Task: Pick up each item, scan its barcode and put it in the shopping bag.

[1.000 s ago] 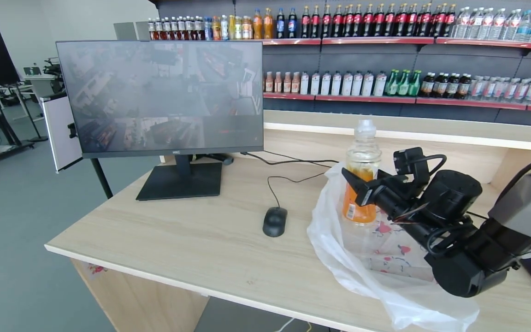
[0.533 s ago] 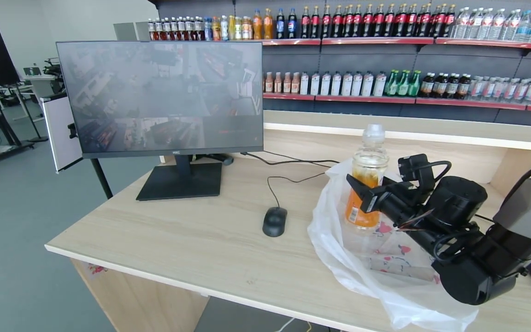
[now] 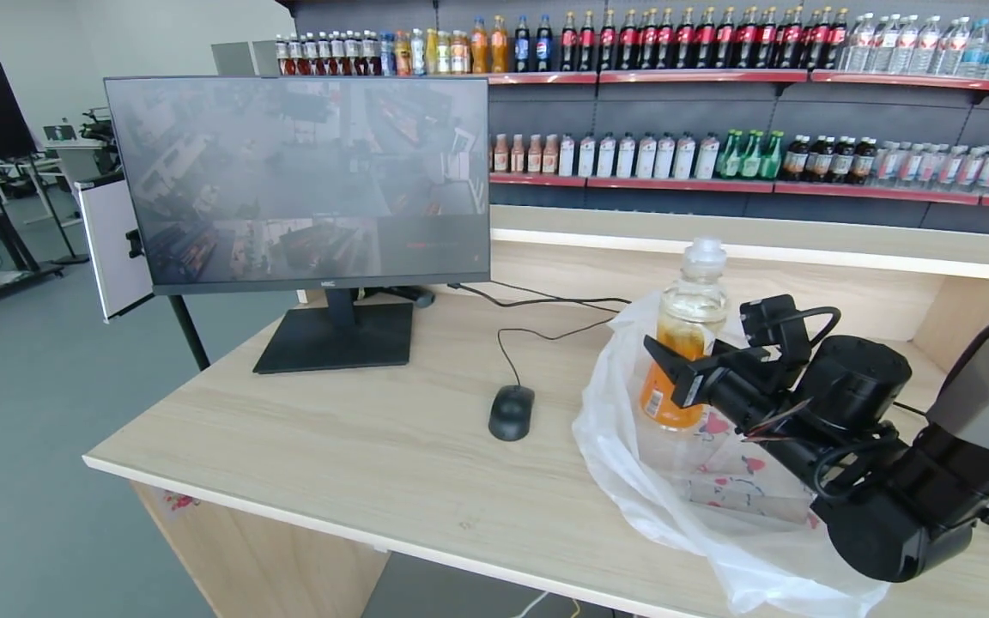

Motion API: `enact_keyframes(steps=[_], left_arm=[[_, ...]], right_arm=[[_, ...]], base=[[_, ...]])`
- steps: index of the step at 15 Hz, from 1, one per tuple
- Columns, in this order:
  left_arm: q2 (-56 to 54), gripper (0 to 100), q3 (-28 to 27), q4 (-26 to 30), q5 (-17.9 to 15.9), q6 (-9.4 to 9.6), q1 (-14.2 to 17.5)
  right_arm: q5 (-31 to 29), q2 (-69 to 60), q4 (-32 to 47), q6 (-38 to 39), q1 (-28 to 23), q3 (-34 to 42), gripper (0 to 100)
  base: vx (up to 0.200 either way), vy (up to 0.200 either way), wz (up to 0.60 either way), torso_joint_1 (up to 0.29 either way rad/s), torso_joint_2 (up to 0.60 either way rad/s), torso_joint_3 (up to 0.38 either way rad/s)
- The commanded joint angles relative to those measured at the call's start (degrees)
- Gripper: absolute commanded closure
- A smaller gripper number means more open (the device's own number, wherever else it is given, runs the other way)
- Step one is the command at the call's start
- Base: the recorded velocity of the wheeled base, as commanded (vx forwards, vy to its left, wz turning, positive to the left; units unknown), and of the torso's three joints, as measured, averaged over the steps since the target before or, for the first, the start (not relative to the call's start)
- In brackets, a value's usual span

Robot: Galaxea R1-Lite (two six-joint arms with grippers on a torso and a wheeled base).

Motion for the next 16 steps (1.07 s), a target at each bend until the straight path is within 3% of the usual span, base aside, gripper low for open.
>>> enact_keyframes(steps=[1,13,14,16], left_arm=[[-0.02,100,0.02,0.00,0.00,0.00,-0.04],[-0.02,100,0.02,0.00,0.00,-0.18,-0.04],[-0.02,100,0.02,0.00,0.00,-0.18,0.05],[-0.02,100,0.02,0.00,0.00,-0.18,-0.04]], right_arm=[[0.06,-0.70,-0.17,0.04,0.55,1.15,100],[0.06,-0.26,-0.17,0.04,0.46,3.26,100],[0.06,-0.17,-0.17,0.04,0.46,3.78,0],[0.06,-0.52,-0.17,0.13,0.37,3.52,0]], base=[[0.000,0.000,0.00,0.000,0.00,0.000],[0.000,0.000,0.00,0.000,0.00,0.000],[0.000,0.000,0.00,0.000,0.00,0.000],[0.000,0.000,0.00,0.000,0.00,0.000]])
